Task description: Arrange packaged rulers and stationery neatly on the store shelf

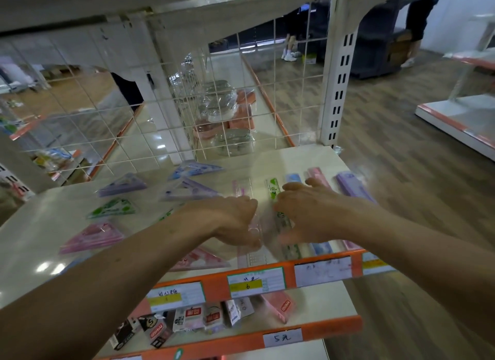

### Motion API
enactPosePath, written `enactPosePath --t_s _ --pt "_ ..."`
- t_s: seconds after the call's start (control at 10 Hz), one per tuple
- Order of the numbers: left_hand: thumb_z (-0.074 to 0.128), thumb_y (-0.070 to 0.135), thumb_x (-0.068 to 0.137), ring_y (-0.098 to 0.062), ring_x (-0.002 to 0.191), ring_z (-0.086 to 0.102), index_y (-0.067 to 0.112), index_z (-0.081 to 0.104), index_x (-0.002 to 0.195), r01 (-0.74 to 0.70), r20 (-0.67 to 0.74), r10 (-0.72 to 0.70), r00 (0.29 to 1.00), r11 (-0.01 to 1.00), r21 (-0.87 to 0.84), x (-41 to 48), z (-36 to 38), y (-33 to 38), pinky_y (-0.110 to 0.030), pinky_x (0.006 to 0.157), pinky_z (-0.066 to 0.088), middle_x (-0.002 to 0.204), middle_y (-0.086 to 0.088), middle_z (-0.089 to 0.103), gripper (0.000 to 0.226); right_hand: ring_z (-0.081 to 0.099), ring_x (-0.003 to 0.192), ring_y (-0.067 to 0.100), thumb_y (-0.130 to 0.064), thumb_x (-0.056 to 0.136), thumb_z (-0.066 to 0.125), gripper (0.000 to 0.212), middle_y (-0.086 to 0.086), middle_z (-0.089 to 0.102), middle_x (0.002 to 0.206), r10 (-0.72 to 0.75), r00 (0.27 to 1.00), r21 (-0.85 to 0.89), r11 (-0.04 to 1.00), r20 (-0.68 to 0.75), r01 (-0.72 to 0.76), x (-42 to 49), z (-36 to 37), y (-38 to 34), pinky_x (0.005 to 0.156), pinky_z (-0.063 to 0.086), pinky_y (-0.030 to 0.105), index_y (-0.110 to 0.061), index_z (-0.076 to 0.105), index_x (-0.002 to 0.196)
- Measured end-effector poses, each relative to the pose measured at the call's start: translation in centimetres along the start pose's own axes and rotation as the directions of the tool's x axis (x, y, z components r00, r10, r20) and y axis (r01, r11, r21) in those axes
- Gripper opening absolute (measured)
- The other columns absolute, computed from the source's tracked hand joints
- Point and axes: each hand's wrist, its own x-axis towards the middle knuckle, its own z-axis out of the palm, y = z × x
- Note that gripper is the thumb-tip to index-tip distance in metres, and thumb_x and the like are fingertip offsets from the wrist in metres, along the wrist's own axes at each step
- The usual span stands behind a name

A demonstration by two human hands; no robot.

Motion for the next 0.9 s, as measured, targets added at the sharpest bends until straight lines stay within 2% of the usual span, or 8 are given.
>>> enactPosePath --t_s 0.2,0.3,0.4,0.5,0.6,0.7,0.8,0.9 --pt "0.05 0.054 0.09 -0.022 0.138 0.031 0.015 0.024 0.148 0.003 0.033 -0.004 0.999 1.0 0.026 -0.1 -0.1 0.3 -0.042 0.11 0.033 0.154 -0.002 0.024 0.074 0.041 0.125 0.019 -0.055 0.088 0.052 0.047 -0.003 0.055 0.127 -0.026 1.0 -0.013 1.0 0.012 0.027 0.0 0.8 0.1 0.106 0.03 0.043 -0.024 0.054 0.124" --pt "0.048 0.053 0.091 -0.022 0.138 0.031 0.015 0.023 0.148 0.014 0.034 -0.015 0.999 0.999 0.044 -0.3 -0.2 0.4 -0.041 0.11 0.032 0.155 -0.001 0.022 0.073 0.047 0.115 0.019 -0.054 0.089 0.051 0.044 -0.001 0.058 0.119 -0.018 1.0 -0.057 0.998 0.004 0.018 0.0 0.4 -0.2 0.1 0.033 0.04 -0.022 0.057 0.119" --pt "0.051 0.053 0.09 -0.023 0.138 0.031 0.013 0.024 0.148 0.035 0.034 -0.036 0.999 0.999 0.03 -0.4 -0.4 0.8 -0.04 0.111 0.031 0.155 -0.002 0.022 0.074 0.05 0.11 0.021 -0.052 0.089 0.051 0.041 0.0 0.059 0.115 -0.015 1.0 -0.031 0.999 0.018 0.016 -0.2 0.0 -0.4 0.095 0.035 0.038 -0.022 0.057 0.116" --pt "0.051 0.051 0.091 -0.023 0.137 0.032 0.012 0.026 0.146 0.047 -0.002 -0.047 0.999 0.999 -0.004 -0.5 -0.9 1.3 -0.041 0.11 0.032 0.153 -0.004 0.025 0.072 0.048 0.121 0.022 -0.05 0.089 0.052 0.047 -0.001 0.053 0.131 0.028 1.0 0.102 0.994 -0.009 -0.027 -1.6 -1.4 1.1 0.097 0.036 0.036 -0.03 0.05 0.131" --pt "0.048 0.05 0.093 -0.022 0.14 0.028 0.013 0.024 0.148 0.03 -0.062 -0.032 0.998 0.999 -0.032 -1.0 -1.9 2.2 -0.039 0.112 0.029 0.155 -0.005 0.022 0.07 0.034 0.135 0.018 -0.046 0.093 0.049 0.052 -0.004 0.038 0.148 0.101 0.992 0.139 0.986 -0.079 -0.089 -3.9 -3.0 4.4 0.112 0.028 0.037 -0.032 0.037 0.142" --pt "0.045 0.049 0.095 -0.02 0.144 0.018 0.021 0.013 0.152 -0.002 -0.08 0.002 0.997 1.0 -0.01 -1.3 -2.2 3.3 -0.036 0.116 0.021 0.159 -0.001 0.012 0.071 0.036 0.134 0.017 -0.038 0.094 0.05 0.045 -0.004 0.039 0.147 0.164 0.983 0.202 0.969 -0.086 -0.144 -5.4 -2.4 6.9 0.11 0.028 0.03 -0.031 0.043 0.139" --pt "0.043 0.05 0.095 -0.022 0.144 0.019 0.025 0.012 0.152 0.015 -0.049 -0.017 0.999 1.0 -0.026 -1.3 -1.9 3.9 -0.037 0.116 0.02 0.159 0.0 0.011 0.069 0.04 0.13 0.014 -0.039 0.094 0.051 0.043 -0.004 0.042 0.144 0.182 0.981 0.288 0.945 -0.063 -0.157 -5.9 -1.3 7.2 0.103 0.028 0.022 -0.03 0.047 0.136" --pt "0.045 0.054 0.092 -0.018 0.137 0.031 0.031 0.025 0.148 -0.026 -0.197 0.001 0.98 0.992 -0.123 -4.9 -1.6 3.7 -0.037 0.112 0.028 0.153 0.007 0.028 0.063 0.047 0.117 0.008 -0.04 0.089 0.053 0.038 -0.014 0.05 0.135 0.207 0.958 0.371 0.921 -0.196 -0.123 -8.9 -2.9 7.1 0.096 0.032 0.021 -0.036 0.055 0.127"
